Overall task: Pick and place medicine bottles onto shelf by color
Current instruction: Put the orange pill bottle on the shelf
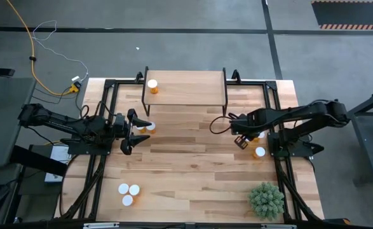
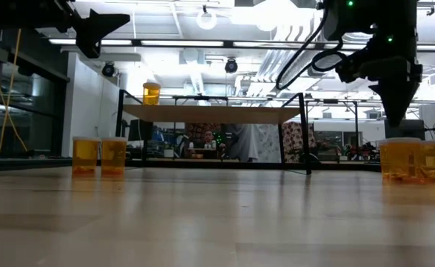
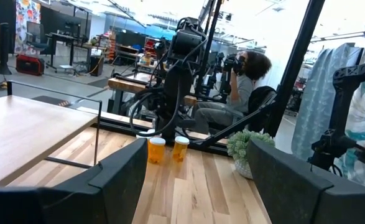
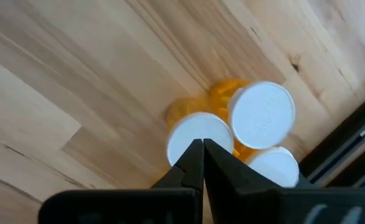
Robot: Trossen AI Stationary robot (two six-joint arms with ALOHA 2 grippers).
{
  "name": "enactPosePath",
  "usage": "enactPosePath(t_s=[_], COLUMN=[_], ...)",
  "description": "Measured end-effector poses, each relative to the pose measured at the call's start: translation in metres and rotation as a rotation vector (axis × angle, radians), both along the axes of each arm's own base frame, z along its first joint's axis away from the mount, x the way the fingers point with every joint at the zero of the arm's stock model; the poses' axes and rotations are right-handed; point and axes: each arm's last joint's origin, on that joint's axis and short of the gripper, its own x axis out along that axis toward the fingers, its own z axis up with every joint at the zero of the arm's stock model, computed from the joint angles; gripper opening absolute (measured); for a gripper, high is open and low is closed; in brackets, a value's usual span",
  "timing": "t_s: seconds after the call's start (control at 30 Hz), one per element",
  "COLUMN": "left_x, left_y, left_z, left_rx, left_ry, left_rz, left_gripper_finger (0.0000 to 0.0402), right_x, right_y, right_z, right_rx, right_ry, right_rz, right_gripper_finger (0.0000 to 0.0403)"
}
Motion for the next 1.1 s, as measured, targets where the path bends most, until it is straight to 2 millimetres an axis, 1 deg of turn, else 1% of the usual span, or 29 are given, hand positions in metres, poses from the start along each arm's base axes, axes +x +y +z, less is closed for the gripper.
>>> enactPosePath(t_s=[0.3, 0.57, 0.93, 1.0, 1.1], left_x=[0.0, 0.0, 0.0, 0.0, 0.0], left_y=[0.0, 0.0, 0.0, 0.0, 0.0], left_z=[0.0, -0.002, -0.002, -0.003, -0.002], left_rx=[0.0, 0.002, -0.006, -0.005, -0.007], left_ry=[0.004, 0.026, 0.026, 0.026, 0.025], left_rz=[0.0, 0.0, -0.001, -0.001, -0.001], left_gripper_finger=[0.0266, 0.0266, 0.0266, 0.0266, 0.0266], right_x=[0.011, 0.017, 0.017, 0.014, 0.01], right_y=[0.001, 0.001, 0.001, 0.0, 0.0], right_z=[-0.017, -0.024, -0.023, -0.018, -0.005], right_rx=[0.025, 0.026, 0.027, 0.015, -0.004], right_ry=[0.089, 0.127, 0.112, 0.116, 0.089], right_rz=[0.025, 0.045, 0.042, 0.029, 0.016], right_gripper_finger=[0.0, 0.0, 0.0, 0.0, 0.0])
